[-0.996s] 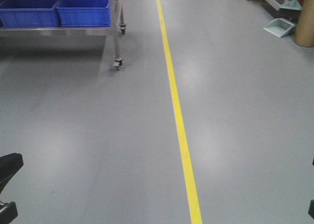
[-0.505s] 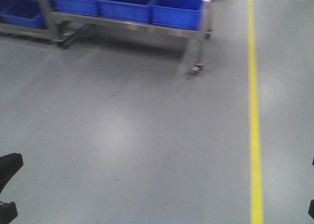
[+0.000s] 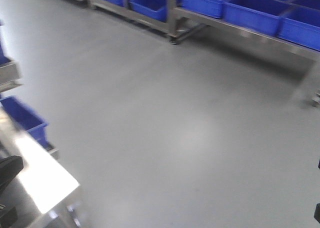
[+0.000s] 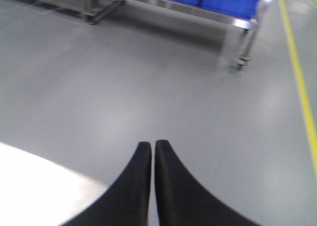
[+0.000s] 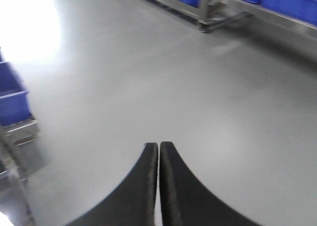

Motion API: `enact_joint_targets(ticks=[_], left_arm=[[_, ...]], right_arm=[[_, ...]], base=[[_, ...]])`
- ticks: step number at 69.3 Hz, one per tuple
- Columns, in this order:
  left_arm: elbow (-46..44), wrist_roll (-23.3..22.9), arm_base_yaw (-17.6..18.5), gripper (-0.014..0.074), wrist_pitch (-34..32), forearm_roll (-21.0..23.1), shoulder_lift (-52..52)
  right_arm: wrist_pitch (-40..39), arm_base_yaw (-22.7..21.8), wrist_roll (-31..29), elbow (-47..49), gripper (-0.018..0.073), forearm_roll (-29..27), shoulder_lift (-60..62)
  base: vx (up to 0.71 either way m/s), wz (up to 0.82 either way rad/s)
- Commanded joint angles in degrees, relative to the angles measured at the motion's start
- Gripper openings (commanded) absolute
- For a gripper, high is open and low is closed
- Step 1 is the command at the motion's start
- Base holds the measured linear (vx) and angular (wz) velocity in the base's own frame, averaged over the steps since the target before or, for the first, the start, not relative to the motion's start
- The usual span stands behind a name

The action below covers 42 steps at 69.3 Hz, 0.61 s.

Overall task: Move and align brake pads A on conveyor
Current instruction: 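Turn the base toward the steel table with blue bins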

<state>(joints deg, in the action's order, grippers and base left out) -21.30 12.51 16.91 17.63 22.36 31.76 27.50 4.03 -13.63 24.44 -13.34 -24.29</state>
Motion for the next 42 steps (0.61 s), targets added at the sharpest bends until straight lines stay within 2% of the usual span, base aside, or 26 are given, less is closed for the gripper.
enact_joint_targets(ticks=[1,42], left_arm=[[-1.53,-0.04,0.36,-0.0006,-3.44,0.51,-0.09],[-1.53,-0.04,0.36,-0.0006,-3.44,0.51,-0.09]], right_arm=[[-3.88,-0.18,-0.59,1.56,-0.001,-0.44,-0.42],[-3.88,-0.18,-0.59,1.56,-0.001,-0.44,-0.42]], base=[[0.09,0.83],[0.08,0.8]])
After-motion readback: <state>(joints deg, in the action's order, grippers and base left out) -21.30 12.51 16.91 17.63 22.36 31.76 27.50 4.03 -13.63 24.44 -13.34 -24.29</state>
